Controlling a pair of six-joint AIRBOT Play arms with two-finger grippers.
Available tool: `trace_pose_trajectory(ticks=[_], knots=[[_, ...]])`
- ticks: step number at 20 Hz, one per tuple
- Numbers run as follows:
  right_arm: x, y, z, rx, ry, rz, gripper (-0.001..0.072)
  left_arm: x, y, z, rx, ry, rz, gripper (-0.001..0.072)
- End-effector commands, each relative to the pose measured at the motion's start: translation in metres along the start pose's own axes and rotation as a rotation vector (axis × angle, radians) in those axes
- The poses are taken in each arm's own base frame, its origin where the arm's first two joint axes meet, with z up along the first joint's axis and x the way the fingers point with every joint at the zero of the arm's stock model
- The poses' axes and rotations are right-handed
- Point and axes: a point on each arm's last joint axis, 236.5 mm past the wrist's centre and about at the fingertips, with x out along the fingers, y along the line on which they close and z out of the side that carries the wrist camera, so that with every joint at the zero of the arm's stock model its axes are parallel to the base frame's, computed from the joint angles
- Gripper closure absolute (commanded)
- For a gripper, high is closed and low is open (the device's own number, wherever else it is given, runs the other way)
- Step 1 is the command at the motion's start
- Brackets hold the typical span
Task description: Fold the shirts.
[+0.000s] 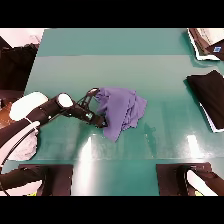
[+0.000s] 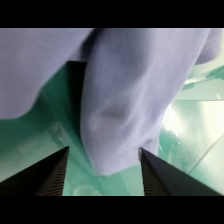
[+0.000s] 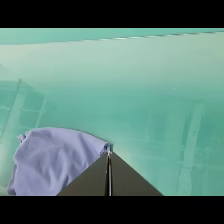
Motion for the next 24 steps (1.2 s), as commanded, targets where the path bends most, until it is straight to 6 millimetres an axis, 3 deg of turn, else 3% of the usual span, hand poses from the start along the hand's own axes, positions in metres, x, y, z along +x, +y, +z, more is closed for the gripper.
trace_pose_trajectory(ticks=[1,3,6,7,10,12,14,15,16,17,18,21,24], knots=[[0.0,0.0,0.0,0.0,0.001,0.001,0.069,0.02,-0.013,-0.004,0.02,-0.024,-0.033,0.0182],[0.0,0.0,-0.001,0.0,0.002,0.001,0.0691,0.027,-0.016,-0.004,0.017,-0.028,-0.036,0.0192],[0.0,0.001,-0.003,0.0,0.011,0.002,0.0691,0.027,-0.014,-0.004,-0.039,-0.024,-0.034,0.0648],[0.0,0.0,-0.003,0.0,0.014,0.002,0.069,0.025,-0.019,-0.005,-0.027,-0.012,-0.043,0.0684],[0.003,-0.001,-0.01,0.005,0.047,0.004,0.0691,-0.01,-0.042,0.008,0.086,0.0,-0.022,0.0685],[0.016,-0.005,-0.027,0.023,0.137,0.013,0.0691,-0.066,-0.051,0.034,0.243,-0.079,0.108,0.0685],[0.037,-0.014,-0.051,0.051,0.269,0.02,0.0682,-0.138,-0.06,0.061,0.385,-0.206,0.272,0.0684],[0.049,-0.017,-0.063,0.063,0.333,0.027,0.0591,-0.176,-0.065,0.073,0.431,-0.285,0.35,0.0684],[0.064,-0.02,-0.075,0.074,0.398,0.036,0.039,-0.208,-0.07,0.08,0.455,-0.356,0.408,0.0684],[0.082,-0.02,-0.089,0.077,0.462,0.05,0.0317,-0.238,-0.076,0.086,0.465,-0.428,0.453,0.0684],[0.099,-0.018,-0.1,0.057,0.513,0.068,0.0318,-0.259,-0.08,0.088,0.47,-0.476,0.483,0.0684],[0.154,-0.013,-0.143,-0.005,0.674,0.124,0.0324,-0.29,-0.079,0.087,0.474,-0.521,0.554,0.0684],[0.203,-0.011,-0.189,-0.044,0.799,0.165,0.0324,-0.288,-0.066,0.076,0.457,-0.457,0.594,0.0684]])
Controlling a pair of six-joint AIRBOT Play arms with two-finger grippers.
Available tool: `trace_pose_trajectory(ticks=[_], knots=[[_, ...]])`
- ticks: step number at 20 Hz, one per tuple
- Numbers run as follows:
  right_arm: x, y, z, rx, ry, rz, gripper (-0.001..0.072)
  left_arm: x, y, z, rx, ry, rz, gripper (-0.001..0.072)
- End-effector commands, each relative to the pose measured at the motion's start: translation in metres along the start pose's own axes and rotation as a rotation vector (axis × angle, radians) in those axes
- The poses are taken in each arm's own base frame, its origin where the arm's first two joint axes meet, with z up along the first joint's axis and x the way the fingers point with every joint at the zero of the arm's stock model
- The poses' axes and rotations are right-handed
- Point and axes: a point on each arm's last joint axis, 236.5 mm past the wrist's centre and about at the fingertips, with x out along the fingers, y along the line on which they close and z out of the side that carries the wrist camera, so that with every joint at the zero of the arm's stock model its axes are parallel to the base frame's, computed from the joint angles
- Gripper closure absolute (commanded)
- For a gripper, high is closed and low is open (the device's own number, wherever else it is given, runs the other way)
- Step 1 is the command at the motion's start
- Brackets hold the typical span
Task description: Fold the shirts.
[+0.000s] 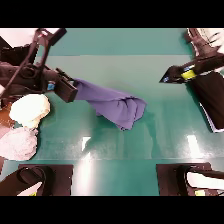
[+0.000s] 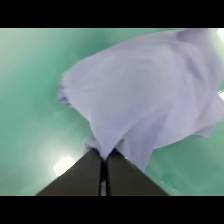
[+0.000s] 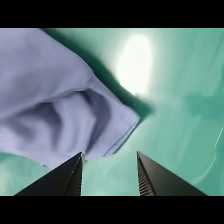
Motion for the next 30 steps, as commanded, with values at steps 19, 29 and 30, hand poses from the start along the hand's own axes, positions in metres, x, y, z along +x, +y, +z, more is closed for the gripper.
trace_pose_trajectory(ticks=[19,29,30], knots=[[0.154,0.028,-0.045,-0.253,0.329,0.085,0.0325,-0.016,0.02,-0.021,-0.035,0.09,0.089,0.0684],[0.152,0.035,-0.032,-0.286,0.263,0.06,0.0694,-0.017,0.025,-0.016,-0.089,0.063,0.11,0.0684],[0.138,0.039,-0.018,-0.291,0.199,0.052,0.0695,-0.023,0.034,-0.009,-0.096,0.041,0.147,0.0684]])
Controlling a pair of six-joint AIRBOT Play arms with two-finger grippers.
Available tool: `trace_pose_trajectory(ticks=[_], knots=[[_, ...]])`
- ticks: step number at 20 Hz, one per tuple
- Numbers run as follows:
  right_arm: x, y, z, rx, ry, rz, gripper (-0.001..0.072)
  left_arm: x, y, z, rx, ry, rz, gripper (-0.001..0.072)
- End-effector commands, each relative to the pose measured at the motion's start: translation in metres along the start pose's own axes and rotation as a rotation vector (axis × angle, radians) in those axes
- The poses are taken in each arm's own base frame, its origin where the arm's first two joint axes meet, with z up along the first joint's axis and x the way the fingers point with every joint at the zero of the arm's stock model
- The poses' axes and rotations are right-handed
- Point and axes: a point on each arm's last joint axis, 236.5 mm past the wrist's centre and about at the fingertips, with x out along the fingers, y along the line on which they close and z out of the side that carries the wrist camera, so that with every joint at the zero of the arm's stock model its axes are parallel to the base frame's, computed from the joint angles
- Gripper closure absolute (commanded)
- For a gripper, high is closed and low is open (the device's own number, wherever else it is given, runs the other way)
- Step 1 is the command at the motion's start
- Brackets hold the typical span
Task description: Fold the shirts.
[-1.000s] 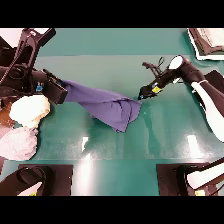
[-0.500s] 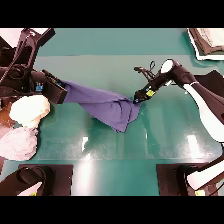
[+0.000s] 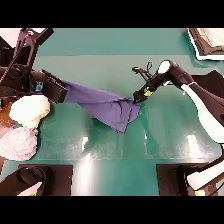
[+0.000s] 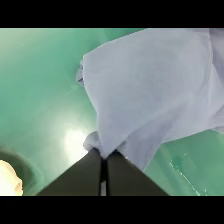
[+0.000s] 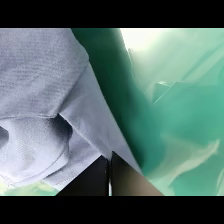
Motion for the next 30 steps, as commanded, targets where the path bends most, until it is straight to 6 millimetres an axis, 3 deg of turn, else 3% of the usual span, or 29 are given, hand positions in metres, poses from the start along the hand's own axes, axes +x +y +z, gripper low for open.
trace_pose_trajectory(ticks=[1,2,4,7,9,12,14,16,20,21,23,26,30], knots=[[-0.043,0.005,0.025,-0.017,-0.149,-0.046,0.0694,-0.018,0.024,0.022,-0.029,-0.079,0.097,0.0684],[-0.077,0.008,0.039,-0.028,-0.237,-0.072,0.0694,-0.037,0.039,0.039,-0.036,-0.139,0.152,0.0684],[-0.171,0.023,0.067,-0.059,-0.477,-0.138,0.0695,-0.088,0.059,0.075,-0.044,-0.286,0.224,0.0684],[-0.321,0.065,0.078,-0.142,-0.852,-0.246,0.0695,-0.173,0.068,0.119,-0.083,-0.518,0.234,0.0684],[-0.407,0.105,0.062,-0.214,-1.069,-0.311,0.0695,-0.225,0.07,0.135,-0.106,-0.651,0.223,0.0684],[-0.504,0.157,0.014,-0.3,-1.306,-0.417,0.0695,-0.275,0.061,0.147,-0.125,-0.784,0.159,0.0684],[-0.55,0.172,-0.023,-0.325,-1.414,-0.553,0.0695,-0.29,0.045,0.154,-0.122,-0.843,0.084,0.0684],[-0.582,0.183,-0.058,-0.326,-1.508,-0.657,0.0695,-0.305,0.027,0.163,-0.104,-0.912,-0.003,0.0684],[-0.609,0.179,-0.102,-0.27,-1.586,-0.79,0.0696,-0.328,0.0,0.175,-0.079,-1.01,-0.13,0.0684],[-0.611,0.173,-0.105,-0.249,-1.581,-0.813,0.0696,-0.325,-0.004,0.174,-0.064,-0.998,-0.14,0.0685],[-0.603,0.152,-0.096,-0.207,-1.527,-0.817,0.0696,-0.298,-0.001,0.171,-0.061,-0.931,-0.116,0.0685],[-0.551,0.106,-0.048,-0.156,-1.338,-0.706,0.0696,-0.208,0.025,0.153,-0.043,-0.687,0.045,0.0685],[-0.426,0.034,0.034,-0.077,-0.982,-0.515,0.0697,-0.063,0.065,0.102,0.012,-0.223,0.265,0.0684]])
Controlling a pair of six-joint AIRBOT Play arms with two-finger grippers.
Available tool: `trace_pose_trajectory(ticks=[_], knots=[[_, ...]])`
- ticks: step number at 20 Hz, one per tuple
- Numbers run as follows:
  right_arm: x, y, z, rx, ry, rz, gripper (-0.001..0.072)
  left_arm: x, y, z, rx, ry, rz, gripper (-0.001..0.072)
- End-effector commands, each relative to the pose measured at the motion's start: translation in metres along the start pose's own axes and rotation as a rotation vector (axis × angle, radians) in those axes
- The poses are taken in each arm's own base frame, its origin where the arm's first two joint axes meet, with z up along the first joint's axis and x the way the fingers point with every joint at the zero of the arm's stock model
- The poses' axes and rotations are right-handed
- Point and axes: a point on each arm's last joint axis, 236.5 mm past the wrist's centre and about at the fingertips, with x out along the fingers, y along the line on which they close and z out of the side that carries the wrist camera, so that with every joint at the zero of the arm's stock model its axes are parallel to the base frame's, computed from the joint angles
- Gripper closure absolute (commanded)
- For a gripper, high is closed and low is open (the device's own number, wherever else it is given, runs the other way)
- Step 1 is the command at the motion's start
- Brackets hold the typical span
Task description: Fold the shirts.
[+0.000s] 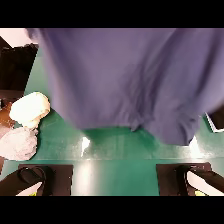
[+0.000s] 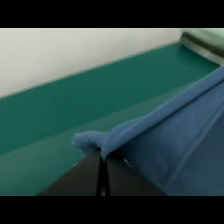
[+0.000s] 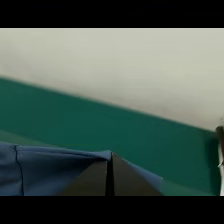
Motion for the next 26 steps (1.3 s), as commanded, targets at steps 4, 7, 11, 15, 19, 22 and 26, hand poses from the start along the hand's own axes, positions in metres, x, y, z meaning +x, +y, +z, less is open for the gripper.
trace_pose_trajectory(ticks=[4,7,11,15,19,22,26], knots=[[0.163,0.019,-0.191,0.171,0.564,0.149,0.0696,0.154,0.035,-0.171,0.121,0.531,0.172,0.0685],[0.208,0.014,-0.246,0.225,0.649,0.141,0.0693,0.223,0.059,-0.23,-0.035,0.598,0.133,0.0684],[0.243,0.006,-0.265,0.249,0.618,0.115,0.0657,0.268,0.077,-0.272,-0.215,0.606,0.067,0.0585],[0.234,-0.007,-0.258,0.262,0.609,0.097,0.032,0.251,0.12,-0.284,-0.287,0.661,0.129,0.0252],[0.194,0.002,-0.252,0.317,0.687,0.185,0.0421,0.211,0.131,-0.315,-0.466,0.813,0.038,0.0252],[0.173,0.016,-0.254,0.322,0.751,0.261,0.0421,0.195,0.112,-0.35,-0.615,0.883,-0.131,0.0252],[0.156,0.039,-0.265,0.302,0.844,0.324,0.0421,0.171,0.091,-0.429,-0.748,1.024,-0.198,0.0252]])
